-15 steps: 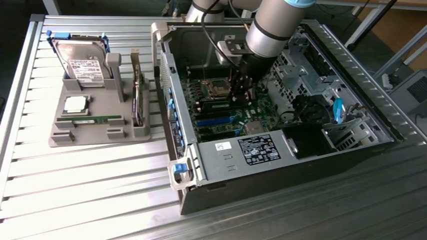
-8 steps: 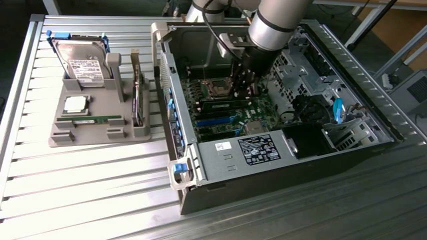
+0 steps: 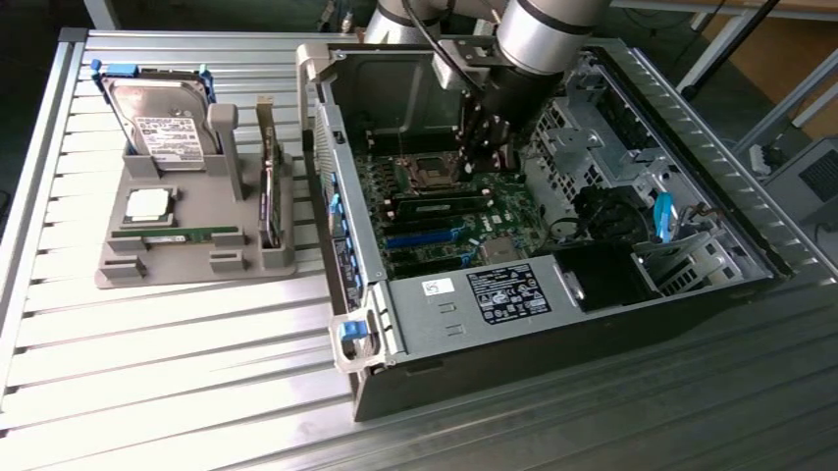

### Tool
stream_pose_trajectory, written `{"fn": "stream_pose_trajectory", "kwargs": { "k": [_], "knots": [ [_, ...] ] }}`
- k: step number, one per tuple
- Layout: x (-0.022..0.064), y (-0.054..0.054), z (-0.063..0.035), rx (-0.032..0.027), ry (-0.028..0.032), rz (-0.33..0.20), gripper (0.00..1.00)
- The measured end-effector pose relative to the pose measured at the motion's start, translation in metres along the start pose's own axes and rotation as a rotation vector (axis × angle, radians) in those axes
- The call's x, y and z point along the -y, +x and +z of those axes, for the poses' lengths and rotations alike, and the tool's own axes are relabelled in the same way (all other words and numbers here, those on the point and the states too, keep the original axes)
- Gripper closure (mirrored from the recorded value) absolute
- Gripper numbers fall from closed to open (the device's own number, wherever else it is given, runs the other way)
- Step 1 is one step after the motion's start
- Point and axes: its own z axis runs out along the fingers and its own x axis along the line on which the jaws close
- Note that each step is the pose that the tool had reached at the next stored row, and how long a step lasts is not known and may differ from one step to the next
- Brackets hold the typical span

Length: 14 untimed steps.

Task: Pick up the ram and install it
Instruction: 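Insert the ram into the slot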

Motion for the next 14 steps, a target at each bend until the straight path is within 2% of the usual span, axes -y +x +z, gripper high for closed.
{"fn": "stream_pose_trajectory", "kwargs": {
  "k": [2, 7, 14],
  "knots": [
    [0.0034, 0.0, -0.0005, -0.0002, -0.0007, 0.0, 0.91],
    [0.0275, 0.0, -0.0032, -0.0004, -0.0122, 0.0, 0.91],
    [0.0501, -0.001, -0.0086, -0.0003, -0.0195, 0.0, 0.91]
  ]
}}
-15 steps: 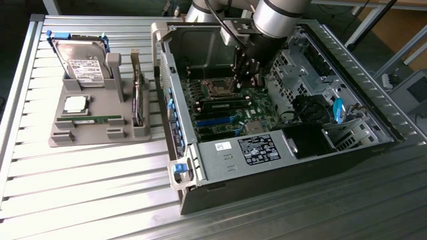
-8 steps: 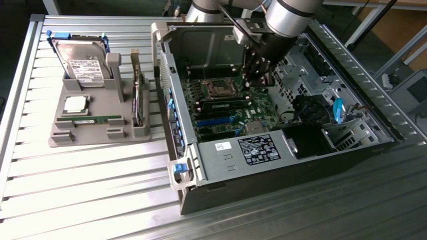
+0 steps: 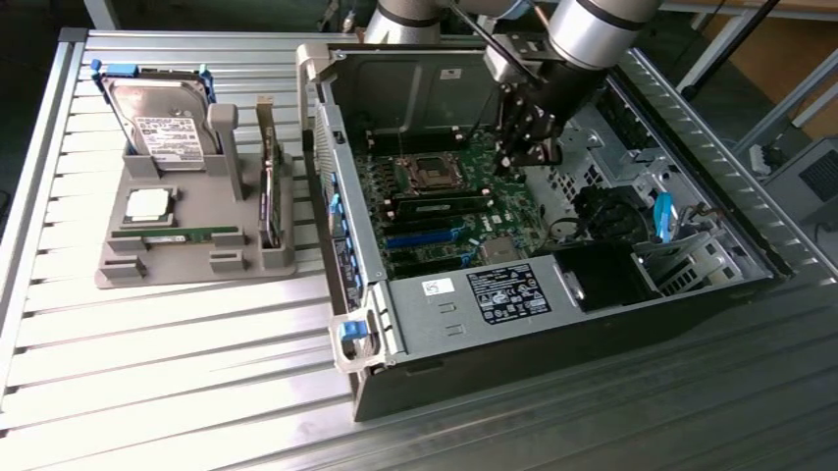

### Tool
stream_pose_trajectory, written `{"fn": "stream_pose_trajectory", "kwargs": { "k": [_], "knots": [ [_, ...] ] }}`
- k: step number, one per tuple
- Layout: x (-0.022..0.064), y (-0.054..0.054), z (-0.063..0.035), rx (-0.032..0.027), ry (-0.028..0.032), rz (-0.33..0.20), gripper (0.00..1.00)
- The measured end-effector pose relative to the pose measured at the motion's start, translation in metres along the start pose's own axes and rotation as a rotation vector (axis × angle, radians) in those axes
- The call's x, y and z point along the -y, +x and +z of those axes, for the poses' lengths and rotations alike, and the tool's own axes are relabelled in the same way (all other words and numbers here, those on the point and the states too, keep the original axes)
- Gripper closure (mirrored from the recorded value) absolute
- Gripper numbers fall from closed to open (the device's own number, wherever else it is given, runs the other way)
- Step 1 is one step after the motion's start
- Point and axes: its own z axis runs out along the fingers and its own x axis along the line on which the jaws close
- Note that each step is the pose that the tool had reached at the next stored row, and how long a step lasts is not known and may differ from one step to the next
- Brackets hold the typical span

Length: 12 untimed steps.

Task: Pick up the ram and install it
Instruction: 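Insert the ram into the slot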

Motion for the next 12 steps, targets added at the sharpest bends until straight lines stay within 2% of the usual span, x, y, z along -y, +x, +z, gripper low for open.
{"fn": "stream_pose_trajectory", "kwargs": {
  "k": [2, 6, 12],
  "knots": [
    [0.0079, 0.0, -0.0056, 0.0, -0.0013, 0.0, 0.91],
    [0.0204, 0.0, -0.009, 0.0003, -0.0025, 0.0, 0.91],
    [0.0204, 0.0, -0.0091, 0.0001, -0.0025, 0.0, 0.91]
  ]
}}
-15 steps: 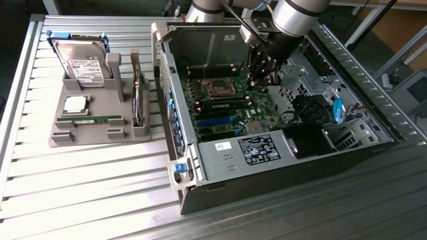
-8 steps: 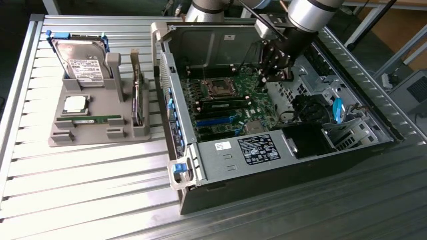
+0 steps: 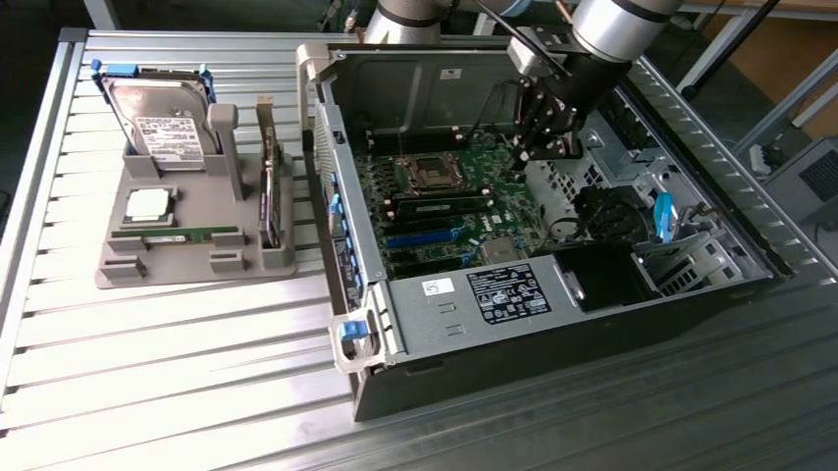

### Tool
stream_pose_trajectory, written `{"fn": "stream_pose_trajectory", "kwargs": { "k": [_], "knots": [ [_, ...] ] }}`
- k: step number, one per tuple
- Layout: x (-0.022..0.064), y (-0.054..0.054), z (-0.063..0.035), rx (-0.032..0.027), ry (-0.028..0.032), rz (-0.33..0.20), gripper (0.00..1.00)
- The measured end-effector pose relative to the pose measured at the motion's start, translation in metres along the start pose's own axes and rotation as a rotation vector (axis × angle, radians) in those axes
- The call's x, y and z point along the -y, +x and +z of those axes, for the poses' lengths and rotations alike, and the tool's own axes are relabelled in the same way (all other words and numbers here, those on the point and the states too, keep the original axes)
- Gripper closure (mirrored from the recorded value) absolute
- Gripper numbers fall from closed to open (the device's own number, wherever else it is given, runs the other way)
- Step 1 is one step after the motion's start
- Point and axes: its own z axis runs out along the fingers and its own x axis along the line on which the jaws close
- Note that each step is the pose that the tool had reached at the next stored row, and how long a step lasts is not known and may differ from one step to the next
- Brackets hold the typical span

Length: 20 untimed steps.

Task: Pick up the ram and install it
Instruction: 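Insert the ram into the slot, then press down the ram until it locks into place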

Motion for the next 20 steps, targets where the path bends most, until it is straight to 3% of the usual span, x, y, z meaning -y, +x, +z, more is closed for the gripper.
{"fn": "stream_pose_trajectory", "kwargs": {
  "k": [3, 6, 11, 15, 20],
  "knots": [
    [-0.0019, 0.0, 0.0002, -0.0001, 0.0, 0.0, 0.91],
    [-0.0178, 0.0, 0.0032, 0.0001, 0.0002, 0.0, 0.91],
    [-0.0309, 0.0, 0.0096, 0.0001, 0.0001, 0.0, 0.91],
    [-0.0311, 0.001, 0.0181, -0.0018, 0.0002, 0.001, 0.91],
    [-0.0244, 0.002, 0.0399, -0.0056, 0.0001, 0.001, 0.91]
  ]
}}
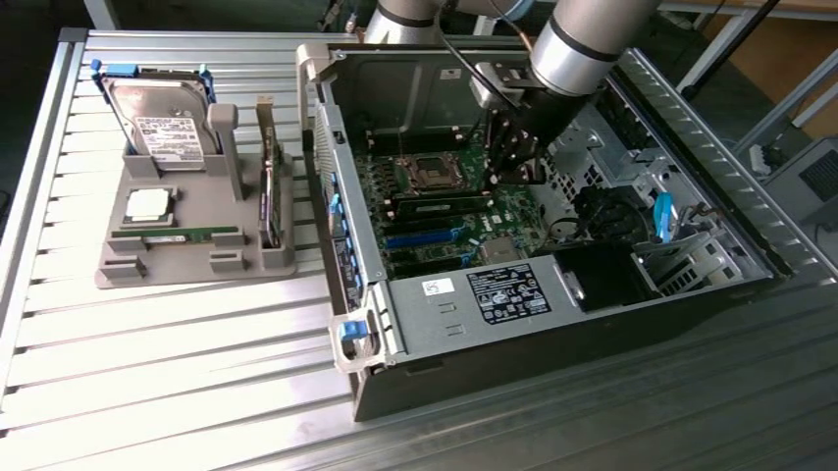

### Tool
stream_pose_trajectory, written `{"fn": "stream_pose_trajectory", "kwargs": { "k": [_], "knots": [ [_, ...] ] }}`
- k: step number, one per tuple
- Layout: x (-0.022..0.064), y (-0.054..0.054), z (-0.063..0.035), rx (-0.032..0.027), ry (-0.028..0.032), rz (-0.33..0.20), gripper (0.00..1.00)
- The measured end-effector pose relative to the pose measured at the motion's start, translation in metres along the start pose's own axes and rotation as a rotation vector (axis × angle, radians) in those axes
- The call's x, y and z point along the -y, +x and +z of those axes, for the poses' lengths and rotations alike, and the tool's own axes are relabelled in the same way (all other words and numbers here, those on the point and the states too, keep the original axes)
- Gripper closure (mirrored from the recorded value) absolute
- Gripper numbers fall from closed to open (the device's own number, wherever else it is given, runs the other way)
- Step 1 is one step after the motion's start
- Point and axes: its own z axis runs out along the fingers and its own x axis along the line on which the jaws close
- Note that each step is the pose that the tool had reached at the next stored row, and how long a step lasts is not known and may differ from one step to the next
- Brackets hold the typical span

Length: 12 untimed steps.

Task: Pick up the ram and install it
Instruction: 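Press down the ram until it locks into place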

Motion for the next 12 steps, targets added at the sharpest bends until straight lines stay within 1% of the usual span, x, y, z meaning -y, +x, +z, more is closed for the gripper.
{"fn": "stream_pose_trajectory", "kwargs": {
  "k": [3, 4, 6, 12],
  "knots": [
    [0.0066, -0.002, 0.0078, -0.002, -0.0001, 0.0, 0.91],
    [0.0074, -0.002, 0.0097, -0.0034, -0.0001, 0.001, 0.91],
    [0.0084, -0.002, 0.0137, -0.006, -0.0001, 0.001, 0.91],
    [0.009, -0.002, 0.0183, -0.0061, -0.0001, 0.001, 0.91]
  ]
}}
